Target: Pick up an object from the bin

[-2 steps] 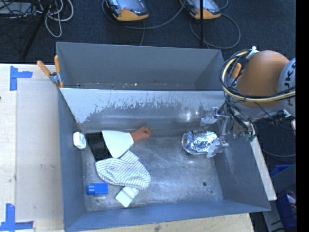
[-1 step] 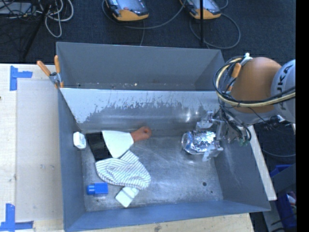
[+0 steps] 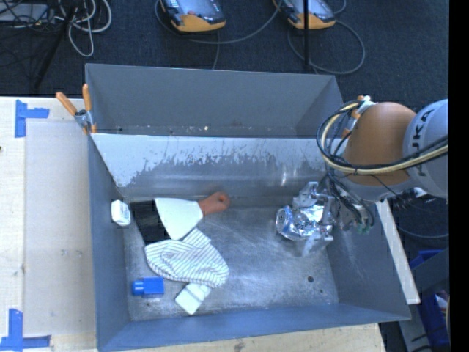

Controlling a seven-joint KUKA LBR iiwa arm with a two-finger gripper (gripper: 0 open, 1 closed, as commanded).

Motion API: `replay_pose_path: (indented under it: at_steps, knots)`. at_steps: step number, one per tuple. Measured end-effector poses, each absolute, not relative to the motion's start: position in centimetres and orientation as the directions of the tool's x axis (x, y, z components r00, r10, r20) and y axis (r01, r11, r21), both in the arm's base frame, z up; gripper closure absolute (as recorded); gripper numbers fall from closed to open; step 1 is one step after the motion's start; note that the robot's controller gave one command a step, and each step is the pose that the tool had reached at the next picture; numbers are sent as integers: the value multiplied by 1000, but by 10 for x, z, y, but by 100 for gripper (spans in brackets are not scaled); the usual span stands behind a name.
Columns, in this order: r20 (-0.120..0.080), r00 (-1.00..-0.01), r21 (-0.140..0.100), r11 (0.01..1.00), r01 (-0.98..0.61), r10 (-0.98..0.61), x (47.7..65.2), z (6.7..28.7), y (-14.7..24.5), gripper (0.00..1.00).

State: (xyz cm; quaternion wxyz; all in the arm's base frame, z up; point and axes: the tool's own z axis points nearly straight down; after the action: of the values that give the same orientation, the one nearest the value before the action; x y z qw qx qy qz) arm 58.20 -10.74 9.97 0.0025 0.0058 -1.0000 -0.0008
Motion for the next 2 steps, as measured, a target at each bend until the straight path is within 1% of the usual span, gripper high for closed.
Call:
replay_pose_path:
  at_steps: [1, 2]
  knots:
    - [-10, -996, 0, 996, 92, 92, 589, 91, -110, 100]
    - [-10, -996, -1, 996, 91, 91, 589, 91, -110, 100]
